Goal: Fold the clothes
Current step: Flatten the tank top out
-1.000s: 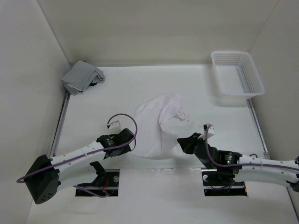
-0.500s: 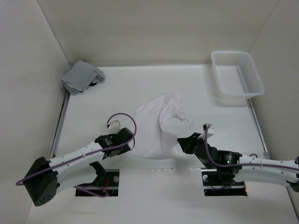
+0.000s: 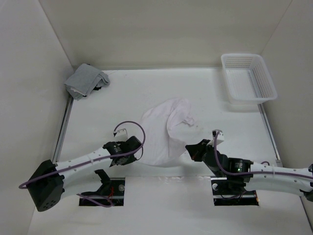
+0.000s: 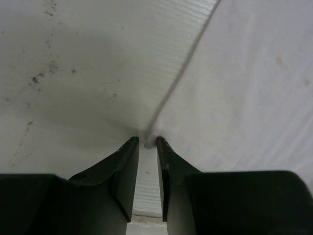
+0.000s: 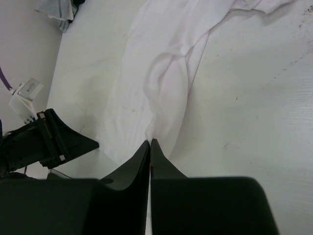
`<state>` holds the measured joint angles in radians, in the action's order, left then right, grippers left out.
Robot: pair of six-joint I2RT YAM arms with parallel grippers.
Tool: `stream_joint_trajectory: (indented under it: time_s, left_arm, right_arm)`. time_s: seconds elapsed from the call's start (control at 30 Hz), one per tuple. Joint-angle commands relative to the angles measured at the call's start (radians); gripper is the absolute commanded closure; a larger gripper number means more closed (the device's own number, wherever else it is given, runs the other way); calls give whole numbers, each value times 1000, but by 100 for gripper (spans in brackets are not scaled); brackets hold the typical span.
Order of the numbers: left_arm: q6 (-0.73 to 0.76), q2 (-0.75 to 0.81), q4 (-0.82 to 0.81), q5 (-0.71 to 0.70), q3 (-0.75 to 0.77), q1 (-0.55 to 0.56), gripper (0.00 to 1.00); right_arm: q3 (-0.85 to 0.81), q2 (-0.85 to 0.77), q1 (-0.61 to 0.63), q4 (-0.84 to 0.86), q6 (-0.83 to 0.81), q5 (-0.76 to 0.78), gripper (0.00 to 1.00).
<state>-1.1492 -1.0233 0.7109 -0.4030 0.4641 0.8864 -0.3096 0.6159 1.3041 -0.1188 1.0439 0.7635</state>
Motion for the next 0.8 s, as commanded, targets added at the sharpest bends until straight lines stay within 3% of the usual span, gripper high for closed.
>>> stream_joint_trajectory:
  time_s: [0.0, 0.3, 0.53, 0.63, 0.77]
  left_arm:
    - [-24, -1, -25, -10, 27, 4, 79]
    - [-12, 25, -64, -37, -2, -31, 79]
    - [19, 35, -91, -14, -1, -37, 97]
    - [100, 126, -96, -20, 89, -72, 100]
    - [247, 225, -157, -108, 330, -146, 100]
  right_arm:
    - [-25, -15, 8, 48, -10, 5, 97]
    - [-28, -13, 8, 48, -15, -6, 97]
    - [-22, -45, 8, 48, -18, -1, 97]
    - [-72, -38, 2, 48, -73, -6, 98]
    - [-254, -7, -32, 30, -255, 31, 100]
